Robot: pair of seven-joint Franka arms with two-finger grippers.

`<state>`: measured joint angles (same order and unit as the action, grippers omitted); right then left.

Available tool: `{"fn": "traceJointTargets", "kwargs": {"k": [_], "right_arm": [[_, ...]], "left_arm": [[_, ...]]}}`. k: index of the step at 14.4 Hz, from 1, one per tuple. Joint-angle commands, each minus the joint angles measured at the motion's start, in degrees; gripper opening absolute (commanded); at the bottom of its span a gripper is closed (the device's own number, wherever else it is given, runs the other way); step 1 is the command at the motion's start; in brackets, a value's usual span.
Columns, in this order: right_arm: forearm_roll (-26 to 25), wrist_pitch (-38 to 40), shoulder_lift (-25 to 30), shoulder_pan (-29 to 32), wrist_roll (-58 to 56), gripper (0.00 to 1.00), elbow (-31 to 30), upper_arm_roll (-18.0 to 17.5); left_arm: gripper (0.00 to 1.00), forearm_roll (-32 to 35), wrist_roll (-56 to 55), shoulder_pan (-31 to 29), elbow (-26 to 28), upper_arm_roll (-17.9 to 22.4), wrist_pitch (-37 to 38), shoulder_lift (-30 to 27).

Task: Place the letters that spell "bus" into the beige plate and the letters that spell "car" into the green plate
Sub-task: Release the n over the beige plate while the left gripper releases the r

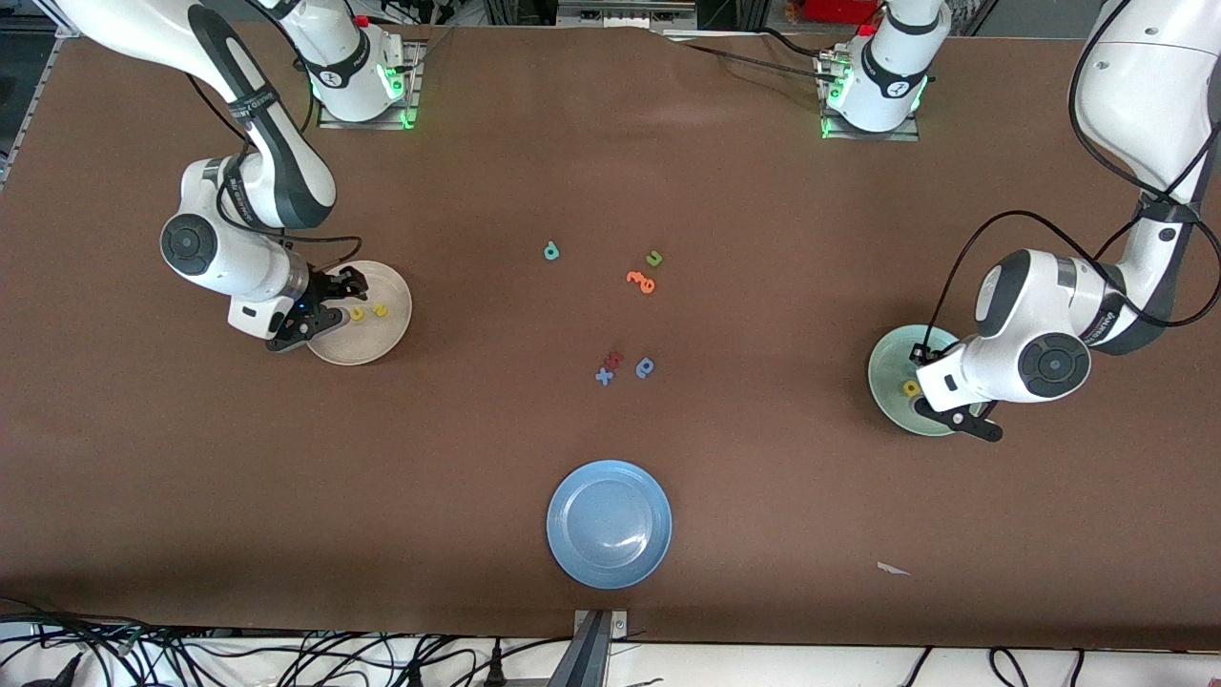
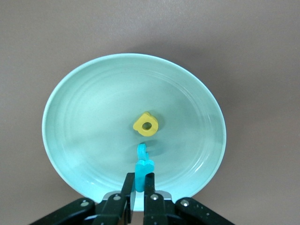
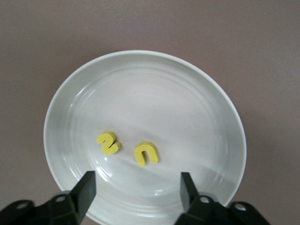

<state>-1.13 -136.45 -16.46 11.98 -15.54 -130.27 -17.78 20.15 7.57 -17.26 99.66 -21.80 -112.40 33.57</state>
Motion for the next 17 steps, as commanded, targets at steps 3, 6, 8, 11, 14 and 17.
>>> {"fn": "traceJointTargets", "kwargs": {"k": [3,6,8,11,14,17], "right_arm": [[0.78,2.42,2.39,-3.18,14.53,1.00,0.02,-5.58],[0.87,0.93,2.31,-7.83,26.40,1.00,0.02,-7.44],[0.95,-0.92,2.05,-11.52,32.56,1.00,-0.07,-7.53],[0.96,-5.48,0.47,-18.72,42.66,1.00,-0.42,-7.53],[0.78,-8.91,-1.03,-23.39,49.53,1.00,-0.51,-7.79],[0.16,-14.44,-4.10,-27.78,55.16,1.00,-0.60,-7.71]], "left_arm": [[1.00,0.60,-0.01,-0.23,-1.47,-0.70,1.48,-1.58],[1.00,0.06,0.16,-0.23,-4.73,-0.79,4.72,-1.75],[1.00,0.06,0.08,-0.06,-7.98,-0.79,8.49,-1.75],[1.00,-0.46,-0.10,-0.23,-10.53,-0.70,10.97,-1.75],[1.00,-5.19,0.34,-2.77,-12.47,-0.61,12.56,-1.75],[1.00,-11.01,0.95,-0.43,-11.25,4.20,12.47,-5.43]]}}
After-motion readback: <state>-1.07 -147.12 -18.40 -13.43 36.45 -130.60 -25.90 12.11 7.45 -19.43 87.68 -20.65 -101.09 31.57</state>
